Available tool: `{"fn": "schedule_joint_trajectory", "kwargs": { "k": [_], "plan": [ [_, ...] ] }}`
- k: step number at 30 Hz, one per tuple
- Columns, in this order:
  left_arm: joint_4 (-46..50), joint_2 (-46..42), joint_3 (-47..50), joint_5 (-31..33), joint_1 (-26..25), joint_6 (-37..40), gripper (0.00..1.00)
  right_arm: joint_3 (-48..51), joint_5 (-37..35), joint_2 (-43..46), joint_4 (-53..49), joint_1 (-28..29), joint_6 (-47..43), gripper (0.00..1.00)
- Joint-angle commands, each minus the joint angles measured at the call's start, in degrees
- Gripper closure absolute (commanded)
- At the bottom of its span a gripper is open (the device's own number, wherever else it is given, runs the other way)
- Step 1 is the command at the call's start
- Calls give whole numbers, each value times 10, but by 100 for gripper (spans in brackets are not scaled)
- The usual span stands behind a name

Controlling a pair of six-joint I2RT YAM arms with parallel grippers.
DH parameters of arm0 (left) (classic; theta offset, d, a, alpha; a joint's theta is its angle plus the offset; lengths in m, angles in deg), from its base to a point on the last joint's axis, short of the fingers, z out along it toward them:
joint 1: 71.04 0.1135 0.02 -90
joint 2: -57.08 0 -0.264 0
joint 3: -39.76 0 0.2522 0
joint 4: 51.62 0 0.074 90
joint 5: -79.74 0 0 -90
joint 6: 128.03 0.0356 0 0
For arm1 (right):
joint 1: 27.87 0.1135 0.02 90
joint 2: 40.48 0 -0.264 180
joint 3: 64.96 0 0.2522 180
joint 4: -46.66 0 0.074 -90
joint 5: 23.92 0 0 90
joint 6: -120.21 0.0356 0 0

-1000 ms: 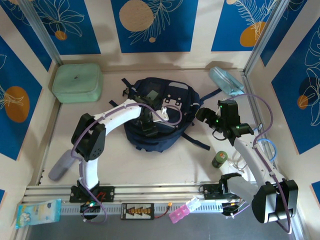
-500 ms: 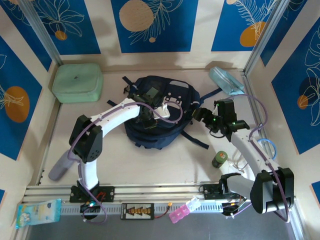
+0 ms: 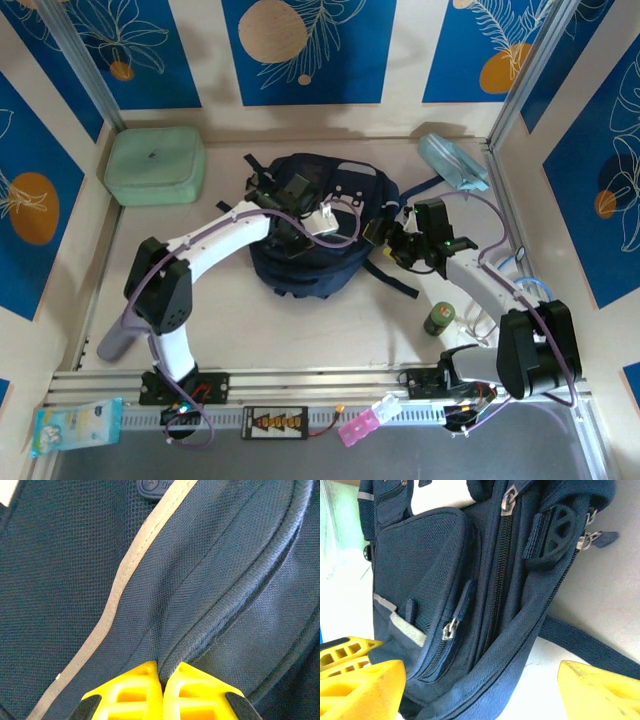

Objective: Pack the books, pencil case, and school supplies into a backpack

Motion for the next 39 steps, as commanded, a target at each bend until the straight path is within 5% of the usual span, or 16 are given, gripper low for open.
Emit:
{"fn": "schedule_joint_trajectory", "kwargs": {
  "k": [1, 8, 23, 34, 39],
  "plan": [
    [-62, -75, 37, -46, 12, -53, 100, -40, 4, -9, 3, -1, -6, 20],
    [-164, -163, 135, -90, 36, -110, 100, -111, 1, -75, -22, -29, -67, 22],
    [-172, -176, 172, -125, 58, -143, 100, -235, 45, -285, 3, -48, -125, 25],
    [-177, -171, 176, -129, 62, -140, 100, -205, 135, -305, 27, -64, -157, 50],
    [-168, -162, 166, -124, 61, -136, 100, -206, 202, -284, -5, -66, -209, 50]
  ]
}}
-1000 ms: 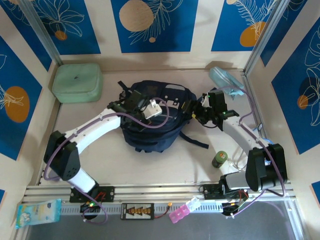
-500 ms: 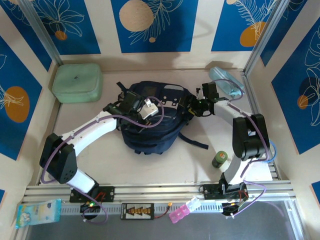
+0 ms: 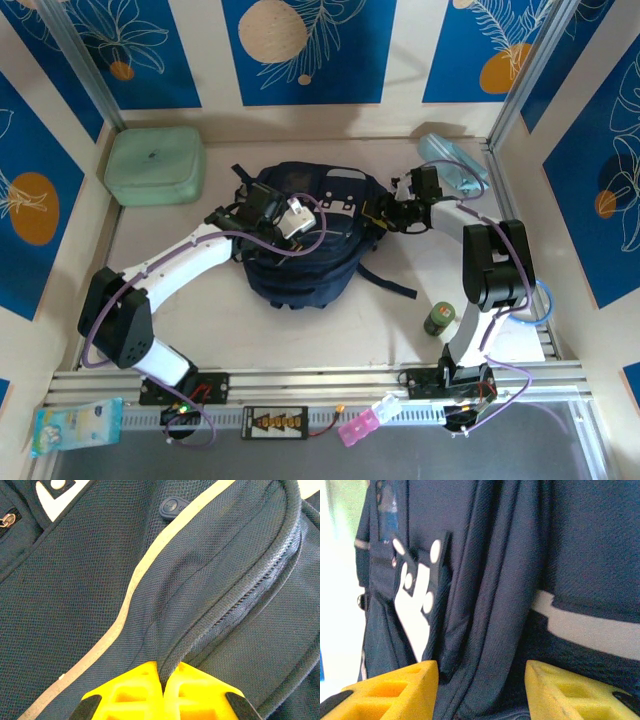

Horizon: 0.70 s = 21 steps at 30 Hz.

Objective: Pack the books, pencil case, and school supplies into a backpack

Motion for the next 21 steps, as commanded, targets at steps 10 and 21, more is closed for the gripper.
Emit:
{"fn": "schedule_joint_trajectory", "kwargs": {
  "k": [10, 21],
  "plan": [
    [3, -6, -36, -5, 10, 4, 100, 21, 117, 53, -118, 0, -146, 50],
    [9, 0, -46, -6, 10, 6, 100, 12, 17, 47, -178, 18, -180, 66]
  ]
}}
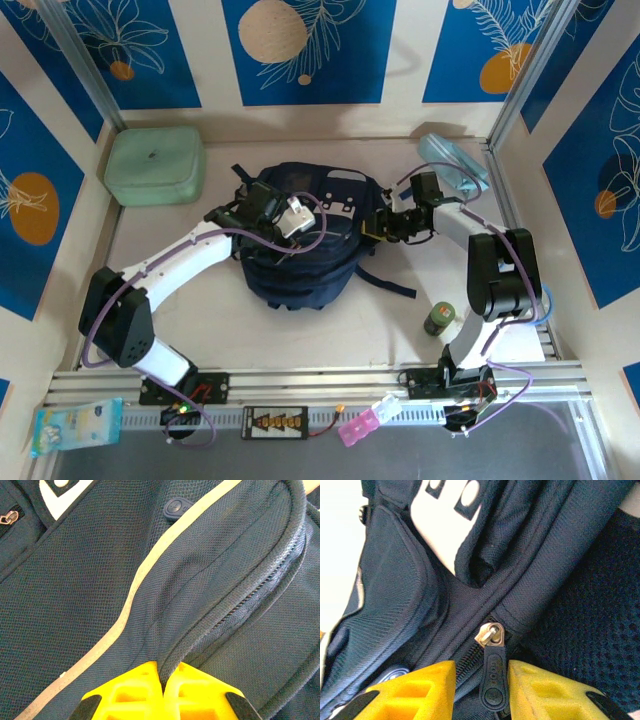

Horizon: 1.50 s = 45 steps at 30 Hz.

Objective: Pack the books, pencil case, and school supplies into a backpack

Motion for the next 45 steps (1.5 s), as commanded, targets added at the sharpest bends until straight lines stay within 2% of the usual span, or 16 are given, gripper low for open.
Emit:
{"fn": "schedule_joint_trajectory", "kwargs": {
  "k": [1, 12, 18, 23, 28, 36, 45],
  "plan": [
    [-18, -3, -28, -11, 8, -1, 100, -5, -30, 1, -38, 8, -9, 66],
    [-15, -3, -25, -5, 8, -3, 100, -23, -44, -7, -39, 29, 3, 84],
    [-3, 6, -29, 29, 9, 3, 100, -19, -45, 29, -65, 29, 8, 85],
    [4, 37, -48, 48, 9, -22, 100, -14, -3, 54, -98, 45, 22, 85],
    [31, 83, -89, 61, 9, -42, 100, 25, 12, 93, -89, 83, 56, 85],
    [25, 98, -106, 56, 9, -54, 100, 75, 14, 142, -76, 144, 101, 85],
    [46, 115, -130, 35, 9, -111, 100, 80, -17, 182, -34, 219, 175, 86]
  ]
}}
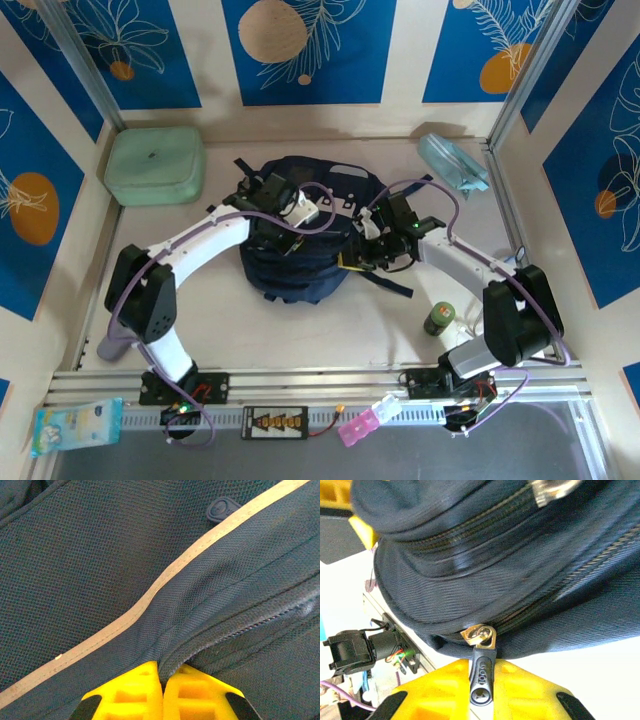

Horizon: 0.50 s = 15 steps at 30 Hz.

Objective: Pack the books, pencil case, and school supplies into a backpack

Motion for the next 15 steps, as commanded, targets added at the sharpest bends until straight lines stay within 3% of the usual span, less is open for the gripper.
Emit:
{"fn": "schedule_joint_trajectory", "kwargs": {
  "k": [1, 7, 13, 15],
  "plan": [
    [-24, 12, -32, -17, 8, -49, 100, 0, 35, 24, 16, 48, 46, 86],
    [-52, 5, -21, -42, 8, -69, 100, -1, 5, 8, 55, 94, 94, 86],
    [-65, 4, -15, -49, 8, -78, 100, 9, -33, 43, 58, 89, 127, 85],
    [-69, -1, -9, -44, 9, -77, 100, 23, -60, 69, 53, 73, 145, 77]
  ]
}}
